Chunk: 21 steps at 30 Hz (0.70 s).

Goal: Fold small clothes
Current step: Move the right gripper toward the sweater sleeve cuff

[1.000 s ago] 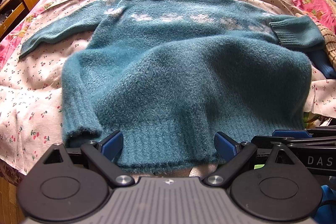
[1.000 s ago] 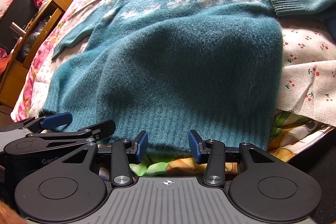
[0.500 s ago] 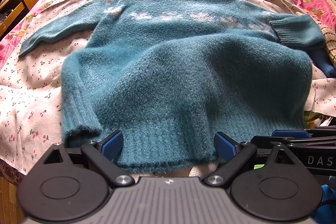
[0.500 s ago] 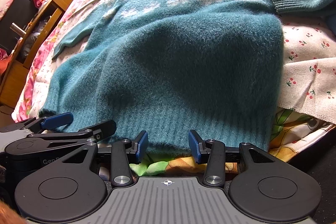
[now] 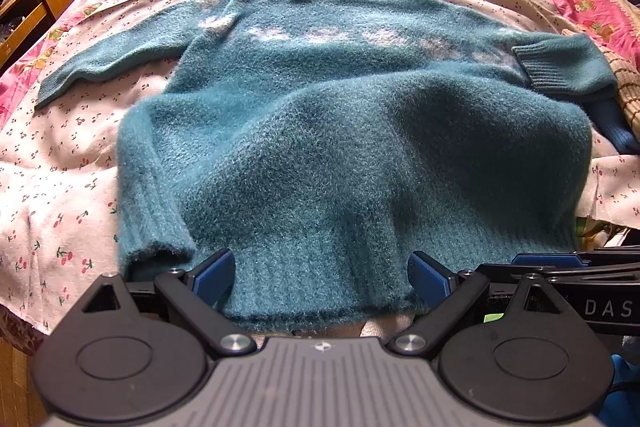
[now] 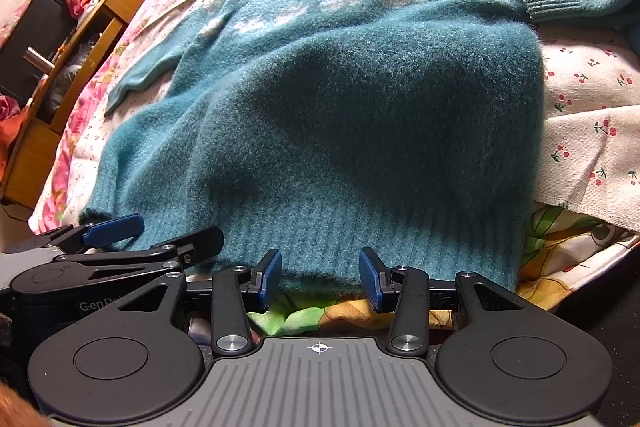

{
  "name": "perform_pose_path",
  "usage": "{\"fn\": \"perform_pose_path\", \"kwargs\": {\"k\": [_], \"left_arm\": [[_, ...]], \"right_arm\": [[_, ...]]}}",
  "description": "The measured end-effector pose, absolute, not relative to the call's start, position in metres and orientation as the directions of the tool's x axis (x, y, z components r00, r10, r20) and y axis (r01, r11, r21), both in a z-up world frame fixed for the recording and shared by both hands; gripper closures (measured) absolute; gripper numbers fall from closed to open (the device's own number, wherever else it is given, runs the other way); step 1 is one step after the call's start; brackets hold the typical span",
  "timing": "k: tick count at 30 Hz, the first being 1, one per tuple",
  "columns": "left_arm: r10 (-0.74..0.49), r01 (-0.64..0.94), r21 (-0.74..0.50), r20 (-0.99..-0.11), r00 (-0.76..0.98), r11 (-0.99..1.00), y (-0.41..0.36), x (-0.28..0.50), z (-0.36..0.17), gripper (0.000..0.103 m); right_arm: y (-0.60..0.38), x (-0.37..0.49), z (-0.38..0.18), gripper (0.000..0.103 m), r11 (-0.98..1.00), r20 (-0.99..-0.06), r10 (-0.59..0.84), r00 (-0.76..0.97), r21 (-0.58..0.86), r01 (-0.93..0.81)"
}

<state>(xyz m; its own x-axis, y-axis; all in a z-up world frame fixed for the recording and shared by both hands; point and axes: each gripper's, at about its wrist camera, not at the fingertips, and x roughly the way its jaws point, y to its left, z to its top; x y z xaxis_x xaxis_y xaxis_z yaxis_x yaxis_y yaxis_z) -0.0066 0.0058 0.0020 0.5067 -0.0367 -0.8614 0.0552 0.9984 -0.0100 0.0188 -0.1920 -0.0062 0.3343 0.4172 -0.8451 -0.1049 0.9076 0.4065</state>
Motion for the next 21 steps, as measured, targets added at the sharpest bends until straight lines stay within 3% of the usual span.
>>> {"fn": "perform_pose_path", "kwargs": {"k": [6,8,16,21], "left_arm": [[-0.007,0.065,0.037,-0.817,0.577,0.997,0.008,-0.006,0.017,0.0],[-0.012,0.074,0.038,-0.813,0.582,0.997,0.008,-0.002,0.019,0.0],[-0.036,0.126,0.026,-0.883,0.469,0.992,0.002,0.01,-0.008,0.0],[-0.065,0.157,0.016,-0.864,0.499,0.988,-0.006,0.014,0.004,0.0]], "right_arm": [[-0.193,0.021,0.005,0.061,0.92,-0.832,0.391,0.393,0.362,-0.147],[-0.194,0.024,0.006,0.054,0.922,-0.831,0.387,0.4,0.357,-0.152],[-0.208,0.031,-0.009,0.053,0.917,-0.847,0.394,0.358,0.387,-0.093],[-0.232,0.029,0.0,0.053,0.936,-0.842,0.333,0.424,0.35,-0.039]]}}
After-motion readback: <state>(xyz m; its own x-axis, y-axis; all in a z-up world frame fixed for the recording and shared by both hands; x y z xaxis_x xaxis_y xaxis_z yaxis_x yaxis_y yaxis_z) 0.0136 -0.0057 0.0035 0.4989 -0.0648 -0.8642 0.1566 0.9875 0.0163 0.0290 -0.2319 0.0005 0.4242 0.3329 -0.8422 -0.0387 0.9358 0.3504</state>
